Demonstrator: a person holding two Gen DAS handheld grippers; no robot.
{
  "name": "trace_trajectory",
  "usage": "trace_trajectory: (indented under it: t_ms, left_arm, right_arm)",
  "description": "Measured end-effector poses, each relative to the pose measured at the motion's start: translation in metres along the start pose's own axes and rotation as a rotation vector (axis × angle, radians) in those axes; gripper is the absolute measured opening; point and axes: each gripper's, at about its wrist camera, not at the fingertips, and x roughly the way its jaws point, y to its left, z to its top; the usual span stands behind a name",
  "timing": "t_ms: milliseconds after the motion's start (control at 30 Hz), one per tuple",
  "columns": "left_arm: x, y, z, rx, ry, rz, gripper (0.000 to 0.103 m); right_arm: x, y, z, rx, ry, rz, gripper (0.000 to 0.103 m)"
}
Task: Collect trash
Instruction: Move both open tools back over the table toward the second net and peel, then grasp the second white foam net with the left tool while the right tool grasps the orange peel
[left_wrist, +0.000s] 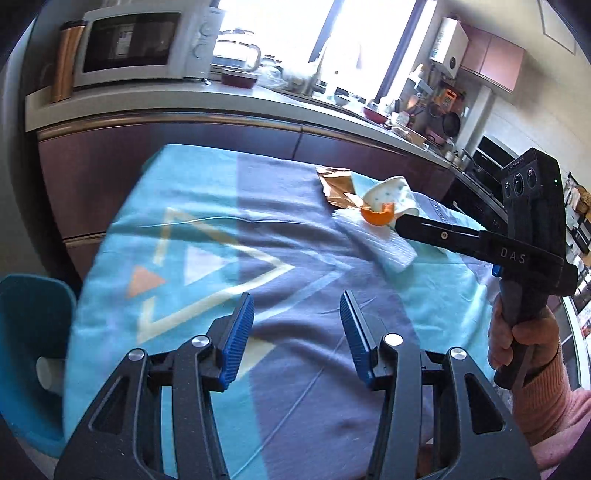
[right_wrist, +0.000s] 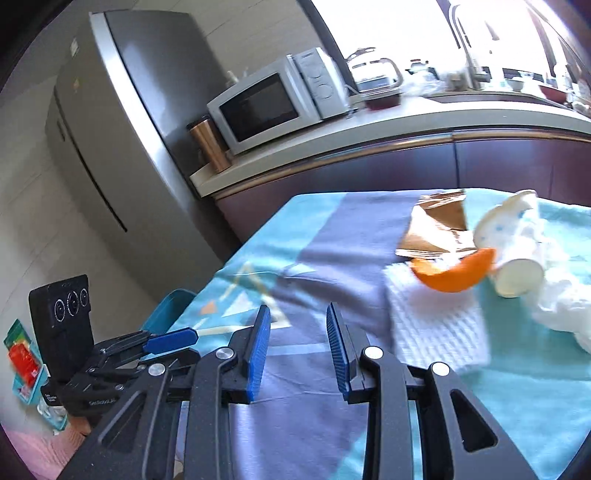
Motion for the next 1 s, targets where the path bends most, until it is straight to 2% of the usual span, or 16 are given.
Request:
trace_trajectory:
  t_ms: [100,233,367,733,767,800,833,867,933,1000]
  left_arm:
    - [0.028,-0.026,0.01,0.016,0.039,-0.051,0.049]
    - [0.064,-0.054,0.02,0.027,0.092,-0.104,0.05]
    - [0.099,-0.073,0.028,0.021,0.153,-0.132,0.05]
    - [0.163,-0.091,0.044,-0.06,0.252,-0.168,0.049]
    - [0.166,-0.092,0.045,-0.059,0.25,-0.166,0.048]
    - [0.168,-0.093,0.046,-0.06,0.249,-0.168,0.041]
    - [0.17,-0.092,0.046,-0.068,0.256,-0.177,0.028]
    - [0.172,-0.091,0.046,-0.078,0.262,-0.179,0.022]
    - [0.173,-0.088,0.045,-0.082,0.258,-0.168,0.015]
    - [0.171,-0.084,0.043,-0.086,0.251,-0.159,0.013]
  right_arm:
    - [-0.009,-0.032,0.002,0.043,-0.03,-0.062,0.039]
    - [-0.011,-0.064,0.009,0.092,-0.045,-0.103,0.039]
    - [-0.01,-0.083,0.009,0.114,-0.044,-0.103,0.039]
    - [-0.003,-0.099,0.01,0.117,-0.029,-0.093,0.039]
    - [-0.002,-0.099,0.011,0.111,-0.026,-0.093,0.039]
    - [-0.001,-0.098,0.012,0.107,-0.025,-0.093,0.039]
    - [0.0,-0.098,0.013,0.104,-0.023,-0.09,0.039]
    - [0.001,-0.097,0.014,0.1,-0.022,-0.089,0.039]
    - [0.003,-0.094,0.016,0.088,-0.022,-0.09,0.039]
    - [0.006,-0.091,0.017,0.079,-0.018,-0.093,0.039]
